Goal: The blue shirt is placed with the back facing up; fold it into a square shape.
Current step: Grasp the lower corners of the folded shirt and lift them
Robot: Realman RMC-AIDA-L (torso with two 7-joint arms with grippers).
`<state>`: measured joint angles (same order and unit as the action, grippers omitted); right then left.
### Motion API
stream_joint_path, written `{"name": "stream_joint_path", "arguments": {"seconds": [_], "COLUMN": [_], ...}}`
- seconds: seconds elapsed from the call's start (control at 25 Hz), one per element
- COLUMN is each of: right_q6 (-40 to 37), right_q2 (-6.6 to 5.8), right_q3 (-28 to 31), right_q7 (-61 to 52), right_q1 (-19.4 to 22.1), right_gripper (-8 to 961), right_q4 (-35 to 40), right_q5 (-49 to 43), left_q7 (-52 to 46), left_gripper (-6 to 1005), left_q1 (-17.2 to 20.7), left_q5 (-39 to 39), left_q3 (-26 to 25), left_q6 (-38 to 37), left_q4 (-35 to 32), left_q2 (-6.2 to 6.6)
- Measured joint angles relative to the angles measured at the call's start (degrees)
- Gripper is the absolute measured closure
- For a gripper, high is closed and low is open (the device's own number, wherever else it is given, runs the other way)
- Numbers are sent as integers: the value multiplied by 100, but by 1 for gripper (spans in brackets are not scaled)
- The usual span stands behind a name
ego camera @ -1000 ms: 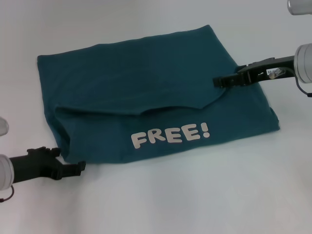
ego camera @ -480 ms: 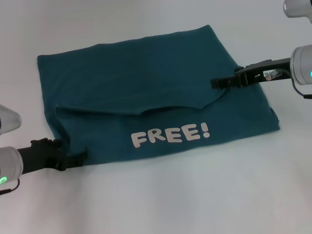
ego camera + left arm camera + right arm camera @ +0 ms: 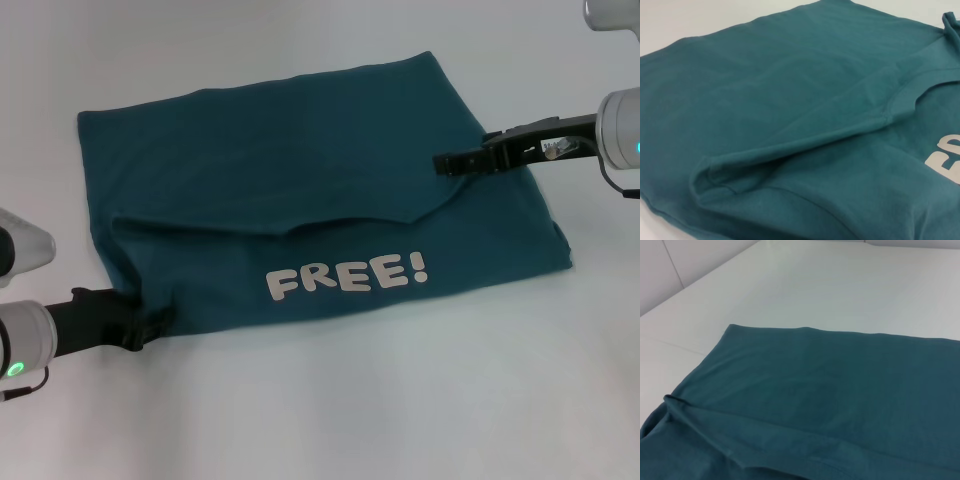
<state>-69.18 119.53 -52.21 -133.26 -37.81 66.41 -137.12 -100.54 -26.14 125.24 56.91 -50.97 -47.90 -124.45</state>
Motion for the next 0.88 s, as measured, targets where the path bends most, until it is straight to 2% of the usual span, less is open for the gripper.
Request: {"name": "stream_joint_path", "arguments": {"seconds": [0.08, 0.32, 0.48, 0.6, 0.68, 0.88], "right_q6": [15, 29, -32, -285, -574, -1088], "right_q2": [0, -1, -61, -154, -216, -203], "right_q3": [5, 19, 14, 3, 1, -1], "right_q7": [1, -37, -452, -1109, -1576, -2206], "right_q1": [12, 33, 45, -10, -90, -234], "right_gripper": [38, 38, 39, 39, 39, 40], "right_q4": [-4, -13, 14, 126, 209, 234], "right_q5": [1, -17, -221, -811, -1386, -2649], "left_q7": [4, 7, -39, -143, -202, -258], "left_gripper": [436, 614, 755, 877, 908, 955], "left_q1": [0, 0, -39, -61, -63, -66], "left_q5": [0, -8, -9, -3, 0, 37], "left_q3": [5, 4, -37, -105, -120, -125], "left_q6": [0, -10, -194, -395, -488, -535], "left_q4": [0, 0, 0, -51, -115, -141], "left_q2": [0, -1, 12, 27, 33, 35]}}
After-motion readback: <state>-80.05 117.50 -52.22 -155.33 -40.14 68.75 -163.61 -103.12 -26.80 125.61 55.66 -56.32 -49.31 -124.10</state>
